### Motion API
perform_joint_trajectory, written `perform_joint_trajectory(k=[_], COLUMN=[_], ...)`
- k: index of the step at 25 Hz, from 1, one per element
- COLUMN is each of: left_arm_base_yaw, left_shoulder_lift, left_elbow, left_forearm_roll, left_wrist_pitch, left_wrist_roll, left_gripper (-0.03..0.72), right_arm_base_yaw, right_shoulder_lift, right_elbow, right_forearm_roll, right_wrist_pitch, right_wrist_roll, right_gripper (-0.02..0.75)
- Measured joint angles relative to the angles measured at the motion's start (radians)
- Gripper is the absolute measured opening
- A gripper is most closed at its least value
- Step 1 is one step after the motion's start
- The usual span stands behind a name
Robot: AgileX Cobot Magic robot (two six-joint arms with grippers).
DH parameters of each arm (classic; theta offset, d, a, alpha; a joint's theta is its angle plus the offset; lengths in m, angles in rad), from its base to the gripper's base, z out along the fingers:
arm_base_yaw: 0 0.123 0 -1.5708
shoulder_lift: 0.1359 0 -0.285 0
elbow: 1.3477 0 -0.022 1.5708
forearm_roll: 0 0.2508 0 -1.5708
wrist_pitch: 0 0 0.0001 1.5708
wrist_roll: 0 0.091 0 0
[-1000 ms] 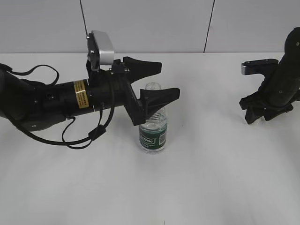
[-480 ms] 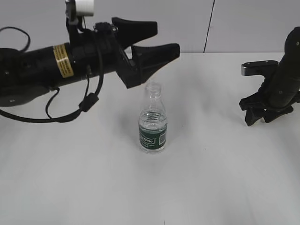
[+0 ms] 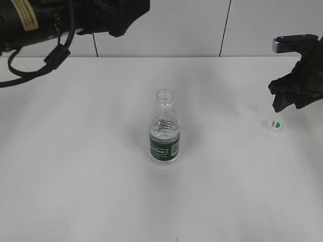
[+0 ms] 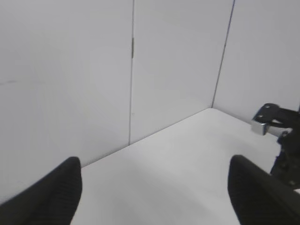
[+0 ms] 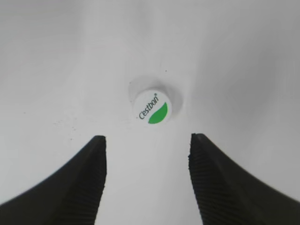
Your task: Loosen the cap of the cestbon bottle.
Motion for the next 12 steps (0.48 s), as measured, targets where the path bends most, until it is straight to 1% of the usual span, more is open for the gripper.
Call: perform_joint_trajectory(k=[4,9,12], left_arm_base_yaw=[0.000,0.000,0.002], left_shoulder_lift=[-0.066,-0.135,-0.151], left_elbow=[0.000,-0.012,-0.042], left_forearm_roll=[-0.028,-0.079,-0.148], left_wrist_pitch=[0.177,0.459,0.602], left_wrist_roll=[0.000,0.000,0.000], left_gripper=[0.579,0.579,0.579], right_arm_base_yaw=[0.000,0.000,0.000], right_shoulder_lift=[-0.067,-0.146,-0.173], right_elbow=[0.000,0.000,0.000], right_forearm_roll=[0.002,0.005,0.010], right_wrist_pitch=[0.050,0.124,0.191], right_wrist_roll=[0.000,0.010,0.017], right_gripper=[0.426,0.426,0.426])
